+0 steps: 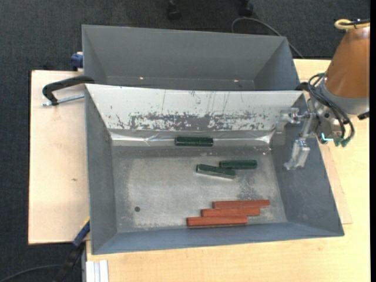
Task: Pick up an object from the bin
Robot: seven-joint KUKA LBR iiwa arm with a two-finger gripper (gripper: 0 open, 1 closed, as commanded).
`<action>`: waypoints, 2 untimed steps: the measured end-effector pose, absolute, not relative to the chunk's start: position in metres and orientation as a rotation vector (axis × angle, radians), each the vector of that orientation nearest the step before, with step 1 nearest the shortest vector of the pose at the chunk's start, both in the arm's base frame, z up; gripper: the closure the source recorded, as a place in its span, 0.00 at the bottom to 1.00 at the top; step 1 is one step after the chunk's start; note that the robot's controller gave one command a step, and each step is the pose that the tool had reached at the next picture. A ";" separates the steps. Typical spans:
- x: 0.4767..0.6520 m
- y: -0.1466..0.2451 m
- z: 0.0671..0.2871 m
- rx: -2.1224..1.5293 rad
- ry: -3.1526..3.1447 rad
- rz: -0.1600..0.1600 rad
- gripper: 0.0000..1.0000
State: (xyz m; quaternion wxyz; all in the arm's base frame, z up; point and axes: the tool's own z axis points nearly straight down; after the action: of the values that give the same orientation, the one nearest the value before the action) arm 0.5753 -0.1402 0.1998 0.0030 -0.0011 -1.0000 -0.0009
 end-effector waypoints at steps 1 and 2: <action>0.598 -0.064 0.067 0.246 -3.127 -0.007 0.00; 0.593 -0.027 0.103 0.287 -3.135 -0.004 0.00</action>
Offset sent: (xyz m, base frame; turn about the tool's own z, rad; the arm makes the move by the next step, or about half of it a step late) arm 0.0232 0.0727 -0.1298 -0.1561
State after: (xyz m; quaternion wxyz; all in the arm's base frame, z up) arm 0.5926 -0.0273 0.1033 -0.0034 0.0912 -0.9958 -0.0012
